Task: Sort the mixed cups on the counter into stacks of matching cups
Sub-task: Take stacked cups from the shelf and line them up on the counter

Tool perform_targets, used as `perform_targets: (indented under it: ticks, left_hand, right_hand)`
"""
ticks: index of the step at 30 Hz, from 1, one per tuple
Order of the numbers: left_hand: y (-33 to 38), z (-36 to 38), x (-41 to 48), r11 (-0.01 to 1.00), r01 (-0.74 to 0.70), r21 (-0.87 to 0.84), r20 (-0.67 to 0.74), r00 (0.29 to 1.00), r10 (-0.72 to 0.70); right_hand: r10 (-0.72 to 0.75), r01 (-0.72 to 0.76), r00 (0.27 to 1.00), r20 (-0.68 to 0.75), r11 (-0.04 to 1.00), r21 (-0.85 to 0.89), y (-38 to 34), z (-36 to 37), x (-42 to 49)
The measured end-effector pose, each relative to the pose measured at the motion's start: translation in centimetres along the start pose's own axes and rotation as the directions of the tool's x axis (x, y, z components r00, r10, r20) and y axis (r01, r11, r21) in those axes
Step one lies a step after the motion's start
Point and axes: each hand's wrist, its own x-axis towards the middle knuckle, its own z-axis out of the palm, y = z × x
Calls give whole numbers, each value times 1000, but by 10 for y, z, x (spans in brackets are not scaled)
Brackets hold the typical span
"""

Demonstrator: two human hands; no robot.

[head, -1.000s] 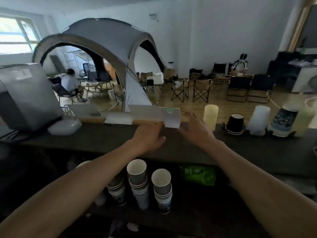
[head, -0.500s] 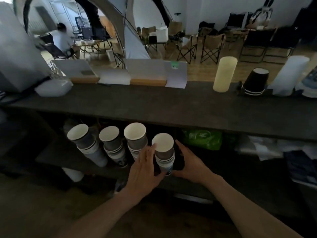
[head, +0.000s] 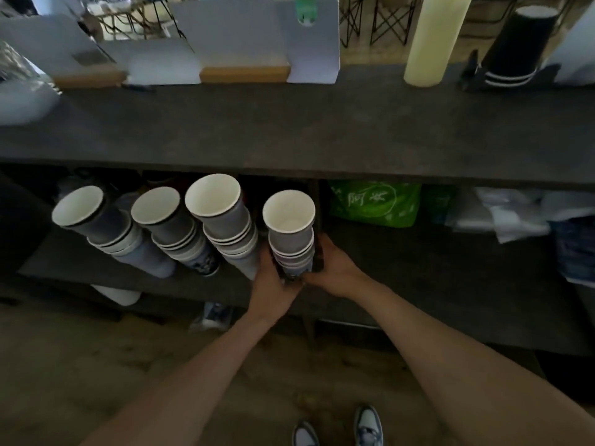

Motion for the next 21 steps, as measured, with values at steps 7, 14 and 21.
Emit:
perform_targets:
  ticks: [7, 14, 21]
  left_hand:
    - [38, -17, -19, 987, -141, 82, -46, 988, 146]
    - [174, -83, -22, 922, -350, 167, -45, 931, 361]
    - [317, -122, 33, 840, -535, 90, -23, 842, 539]
  right_hand:
    - [-109, 100, 983, -146, 993, -68, -21, -23, -37]
    - [-278, 221, 919, -281, 951, -218, -119, -119, -87]
    - [-369, 231, 807, -461, 916, -329, -209, -228, -91]
